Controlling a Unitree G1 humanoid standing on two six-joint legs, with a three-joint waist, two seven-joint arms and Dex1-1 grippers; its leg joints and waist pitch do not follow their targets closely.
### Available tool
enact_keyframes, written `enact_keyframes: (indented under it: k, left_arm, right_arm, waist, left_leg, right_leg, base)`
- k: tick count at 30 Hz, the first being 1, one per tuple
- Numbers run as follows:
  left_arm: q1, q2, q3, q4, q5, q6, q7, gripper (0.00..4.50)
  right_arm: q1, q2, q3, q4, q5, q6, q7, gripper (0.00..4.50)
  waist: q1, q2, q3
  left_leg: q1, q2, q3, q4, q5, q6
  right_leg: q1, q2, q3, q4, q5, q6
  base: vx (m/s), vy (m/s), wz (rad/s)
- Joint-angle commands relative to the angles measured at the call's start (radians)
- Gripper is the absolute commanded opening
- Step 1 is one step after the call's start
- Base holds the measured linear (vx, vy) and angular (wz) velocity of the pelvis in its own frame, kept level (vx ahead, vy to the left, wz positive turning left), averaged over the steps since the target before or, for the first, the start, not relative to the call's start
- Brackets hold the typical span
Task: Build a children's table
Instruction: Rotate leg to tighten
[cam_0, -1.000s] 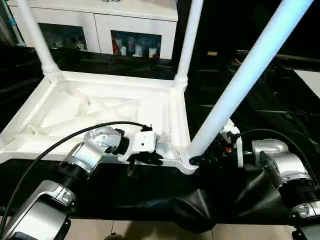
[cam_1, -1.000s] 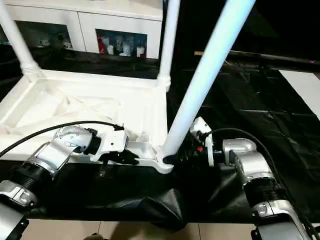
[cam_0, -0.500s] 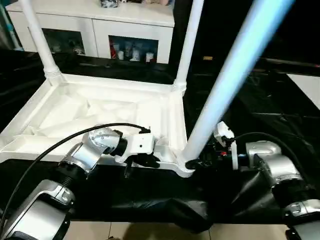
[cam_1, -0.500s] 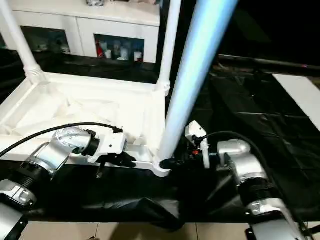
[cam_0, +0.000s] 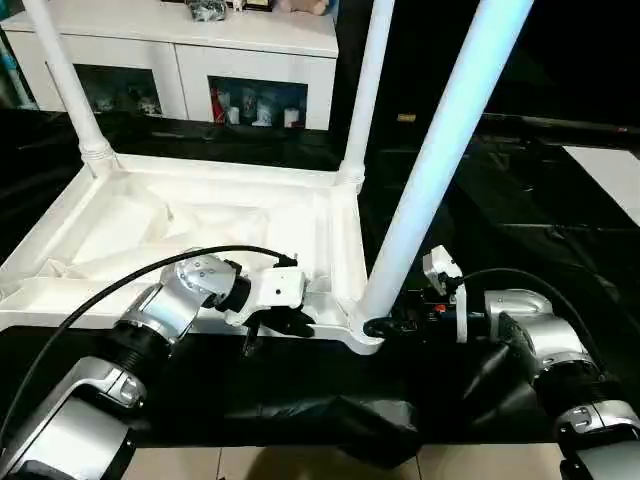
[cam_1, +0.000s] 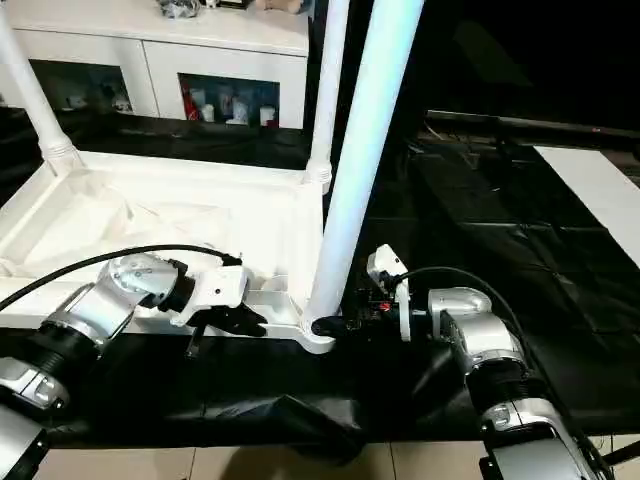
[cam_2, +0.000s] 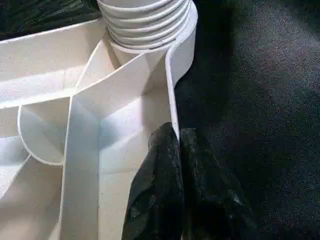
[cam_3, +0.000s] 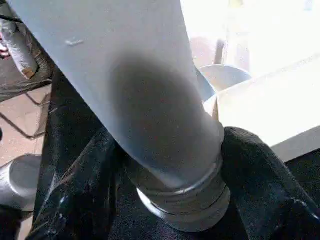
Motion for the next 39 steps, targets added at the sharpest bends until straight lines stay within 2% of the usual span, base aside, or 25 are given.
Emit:
enact_keyframes:
  k: [1, 2, 3, 4, 5, 6, 8, 9, 11, 12, 15, 18, 19, 20, 22, 24, 25, 26, 28, 29, 30, 31, 36, 37, 39]
  left_arm:
    - [0.006, 0.022, -0.039, 0.038, 0.082, 0.046, 0.011, 0.00]
    - [0.021, 0.000, -0.001, 0.020, 0.034, 0.156, 0.025, 0.00]
    - [0.026, -0.014, 0.017, 0.015, 0.013, 0.196, 0.040, 0.00]
    - [0.030, -0.025, 0.028, 0.010, 0.000, 0.223, 0.051, 0.00]
    - [0.031, -0.030, 0.032, 0.007, -0.005, 0.233, 0.056, 0.00]
    - [0.033, -0.036, 0.037, 0.003, -0.010, 0.250, 0.065, 0.00]
    - [0.035, -0.055, 0.049, -0.004, -0.016, 0.288, 0.101, 0.00]
    - [0.033, -0.082, 0.069, -0.012, -0.019, 0.356, 0.156, 0.00]
    - [0.028, -0.104, 0.083, -0.016, -0.018, 0.404, 0.202, 0.00]
    - [0.026, -0.112, 0.087, -0.018, -0.015, 0.421, 0.221, 0.00]
    - [0.024, -0.185, 0.121, -0.083, 0.002, 0.585, 0.351, 0.00]
    - [0.033, -0.239, 0.128, -0.139, 0.023, 0.636, 0.425, 0.00]
    - [0.035, -0.249, 0.127, -0.148, 0.028, 0.642, 0.439, 0.00]
    - [0.036, -0.254, 0.126, -0.148, 0.032, 0.638, 0.449, 0.00]
    - [0.039, -0.256, 0.116, -0.142, 0.041, 0.623, 0.463, 0.00]
    - [0.040, -0.248, 0.108, -0.132, 0.051, 0.601, 0.477, 0.00]
    - [0.040, -0.241, 0.105, -0.129, 0.056, 0.591, 0.479, 0.00]
    - [0.041, -0.239, 0.104, -0.133, 0.057, 0.595, 0.482, 0.00]
    - [0.046, -0.233, 0.104, -0.152, 0.061, 0.615, 0.491, 0.00]
    - [0.049, -0.232, 0.105, -0.161, 0.063, 0.624, 0.495, 0.00]
    - [0.053, -0.231, 0.106, -0.170, 0.065, 0.630, 0.497, 0.00]
    - [0.055, -0.230, 0.107, -0.176, 0.066, 0.634, 0.498, 0.00]
    - [0.064, -0.228, 0.105, -0.184, 0.063, 0.631, 0.497, 0.00]
    - [0.065, -0.228, 0.104, -0.185, 0.062, 0.629, 0.493, 0.00]
    - [0.067, -0.227, 0.102, -0.185, 0.061, 0.628, 0.490, 0.00]
  right_arm:
    - [0.020, 0.004, 0.024, 0.064, -0.064, 0.015, -0.066, 2.67]
    - [0.004, 0.035, -0.021, 0.116, -0.066, -0.007, -0.202, 2.67]
    - [-0.003, 0.052, -0.047, 0.143, -0.060, -0.015, -0.271, 2.67]
    - [-0.009, 0.069, -0.071, 0.166, -0.050, -0.015, -0.327, 2.66]
    - [-0.012, 0.077, -0.084, 0.178, -0.044, -0.013, -0.355, 2.66]
    - [-0.014, 0.087, -0.095, 0.189, -0.040, -0.013, -0.386, 2.66]
    - [-0.022, 0.109, -0.116, 0.218, -0.038, -0.023, -0.473, 2.66]
    - [-0.035, 0.139, -0.136, 0.257, -0.038, -0.038, -0.579, 2.66]
    - [-0.047, 0.159, -0.147, 0.285, -0.040, -0.046, -0.656, 2.66]
    - [-0.054, 0.168, -0.153, 0.298, -0.037, -0.046, -0.684, 2.66]
    - [-0.109, 0.235, -0.205, 0.385, -0.015, -0.054, -0.861, 2.66]
    - [-0.149, 0.277, -0.213, 0.424, -0.021, -0.068, -0.948, 2.66]
    - [-0.158, 0.286, -0.213, 0.431, -0.020, -0.070, -0.961, 2.66]
    - [-0.165, 0.292, -0.215, 0.434, -0.019, -0.070, -0.969, 2.66]
    - [-0.180, 0.305, -0.217, 0.443, -0.020, -0.075, -0.976, 2.66]
    - [-0.191, 0.312, -0.216, 0.449, -0.022, -0.077, -0.981, 2.66]
    - [-0.194, 0.313, -0.216, 0.451, -0.022, -0.078, -0.982, 2.66]
    - [-0.197, 0.314, -0.218, 0.456, -0.023, -0.081, -0.986, 2.66]
    - [-0.209, 0.316, -0.223, 0.474, -0.028, -0.096, -0.987, 2.66]
    - [-0.213, 0.318, -0.223, 0.479, -0.030, -0.107, -0.983, 2.66]
    - [-0.217, 0.318, -0.217, 0.481, -0.039, -0.121, -0.981, 2.66]
    - [-0.221, 0.319, -0.217, 0.483, -0.041, -0.130, -0.981, 2.66]
    - [-0.237, 0.320, -0.252, 0.475, 0.000, -0.154, -0.919, 2.66]
    - [-0.238, 0.319, -0.254, 0.470, 0.002, -0.159, -0.910, 3.22]
    - [-0.240, 0.317, -0.256, 0.467, 0.003, -0.169, -0.906, 3.36]
  waist:
    - [-0.004, 0.011, -0.028]
    - [-0.008, 0.008, -0.025]
    - [-0.009, 0.011, -0.024]
    - [-0.018, 0.010, -0.022]
    - [-0.026, 0.009, -0.023]
    - [-0.030, 0.009, -0.023]
    - [-0.038, 0.012, -0.023]
    - [-0.042, 0.013, -0.022]
    - [-0.058, 0.016, -0.024]
    - [-0.060, 0.018, -0.024]
    - [-0.070, 0.020, -0.025]
    - [-0.073, 0.018, -0.026]
    - [-0.076, 0.018, -0.025]
    - [-0.076, 0.009, -0.026]
    - [-0.073, 0.010, -0.027]
    - [-0.072, 0.008, -0.027]
    - [-0.072, 0.002, -0.027]
    - [-0.069, 0.004, -0.028]
    - [-0.069, 0.000, -0.029]
    - [-0.067, 0.002, -0.029]
    - [-0.068, -0.003, -0.029]
    - [-0.067, 0.000, -0.029]
    - [-0.068, -0.001, -0.032]
    - [-0.067, -0.001, -0.033]
    - [-0.067, -0.001, -0.032]
  left_leg:
    - [0.004, 0.032, -0.007, -0.079, -0.317, -0.004]
    - [0.004, 0.032, -0.008, -0.081, -0.338, -0.010]
    - [0.008, 0.032, -0.010, -0.080, -0.348, -0.018]
    - [0.007, 0.030, -0.014, -0.082, -0.370, -0.033]
    - [-0.002, 0.028, -0.023, -0.085, -0.383, -0.038]
    - [-0.004, 0.027, -0.024, -0.086, -0.389, -0.038]
    - [0.001, 0.030, -0.027, -0.089, -0.413, -0.040]
    - [0.000, 0.029, -0.030, -0.091, -0.429, -0.039]
    - [0.000, 0.030, -0.031, -0.095, -0.438, -0.050]
    - [0.000, 0.029, -0.032, -0.094, -0.445, -0.048]
    - [0.006, 0.030, -0.028, -0.094, -0.460, -0.049]
    - [0.004, 0.029, -0.024, -0.092, -0.437, -0.031]
    - [0.002, 0.029, -0.023, -0.094, -0.424, -0.026]
    - [0.001, 0.028, -0.021, -0.093, -0.418, -0.021]
    - [0.003, 0.027, -0.018, -0.091, -0.406, -0.010]
    - [0.002, 0.026, -0.016, -0.092, -0.398, -0.003]
    - [0.001, 0.026, -0.015, -0.092, -0.395, -0.001]
    - [0.001, 0.026, -0.016, -0.092, -0.390, 0.000]
    - [-0.004, 0.027, -0.014, -0.094, -0.358, 0.004]
    - [-0.003, 0.028, -0.013, -0.094, -0.351, 0.004]
    - [-0.004, 0.028, -0.013, -0.094, -0.349, 0.006]
    - [-0.003, 0.029, -0.013, -0.094, -0.349, 0.004]
    - [-0.007, 0.029, -0.009, -0.094, -0.310, 0.013]
    - [-0.007, 0.030, -0.008, -0.094, -0.303, 0.016]
    - [-0.007, 0.030, -0.007, -0.095, -0.298, 0.017]
  right_leg:
    - [0.020, -0.061, 0.056, -0.108, -0.290, -0.206]
    - [0.017, -0.063, 0.056, -0.112, -0.344, -0.193]
    - [0.012, -0.065, 0.056, -0.114, -0.373, -0.190]
    - [0.010, -0.067, 0.054, -0.117, -0.425, -0.179]
    - [0.017, -0.067, 0.047, -0.122, -0.477, -0.152]
    - [0.017, -0.066, 0.047, -0.125, -0.490, -0.141]
    - [0.010, -0.066, 0.047, -0.128, -0.489, -0.136]
    - [0.011, -0.065, 0.045, -0.130, -0.483, -0.137]
    - [0.009, -0.062, 0.044, -0.125, -0.427, -0.159]
    - [0.009, -0.061, 0.042, -0.126, -0.423, -0.159]
    - [0.003, -0.062, 0.047, -0.125, -0.375, -0.184]
    - [0.005, -0.063, 0.045, -0.131, -0.365, -0.185]
    - [0.005, -0.061, 0.046, -0.131, -0.346, -0.187]
    - [0.006, -0.061, 0.045, -0.133, -0.346, -0.185]
    - [0.003, -0.061, 0.048, -0.135, -0.339, -0.178]
    - [0.002, -0.061, 0.049, -0.135, -0.341, -0.173]
    - [0.002, -0.060, 0.049, -0.137, -0.346, -0.169]
    - [0.002, -0.062, 0.049, -0.135, -0.345, -0.168]
    - [0.005, -0.063, 0.050, -0.133, -0.329, -0.167]
    - [0.004, -0.063, 0.050, -0.132, -0.320, -0.169]
    - [0.004, -0.061, 0.050, -0.133, -0.320, -0.168]
    - [0.003, -0.062, 0.050, -0.132, -0.320, -0.170]
    - [0.006, -0.060, 0.052, -0.127, -0.257, -0.183]
    - [0.006, -0.059, 0.051, -0.126, -0.247, -0.186]
    - [0.005, -0.059, 0.051, -0.127, -0.241, -0.188]
  base:
    - [0.000, 0.000, 0.00]
    - [0.000, 0.000, 0.00]
    - [0.000, 0.000, 0.00]
    - [0.000, 0.000, 0.00]
    - [0.000, 0.000, 0.00]
    - [0.000, 0.000, 0.00]
    - [0.000, 0.000, 0.00]
    - [0.000, 0.000, 0.00]
    - [0.000, 0.000, 0.00]
    - [0.000, 0.000, 0.00]
    - [0.000, 0.000, 0.00]
    - [0.000, 0.000, 0.00]
    - [0.000, 0.000, 0.00]
    - [0.000, 0.000, 0.00]
    - [0.000, 0.000, 0.00]
    - [0.000, 0.000, 0.00]
    - [0.000, 0.000, 0.00]
    - [0.000, 0.000, 0.00]
    - [0.000, 0.000, 0.00]
    - [0.000, 0.000, 0.00]
    - [0.000, 0.000, 0.00]
    - [0.000, 0.000, 0.00]
    - [0.000, 0.000, 0.00]
    - [0.000, 0.000, 0.00]
    - [0.000, 0.000, 0.00]
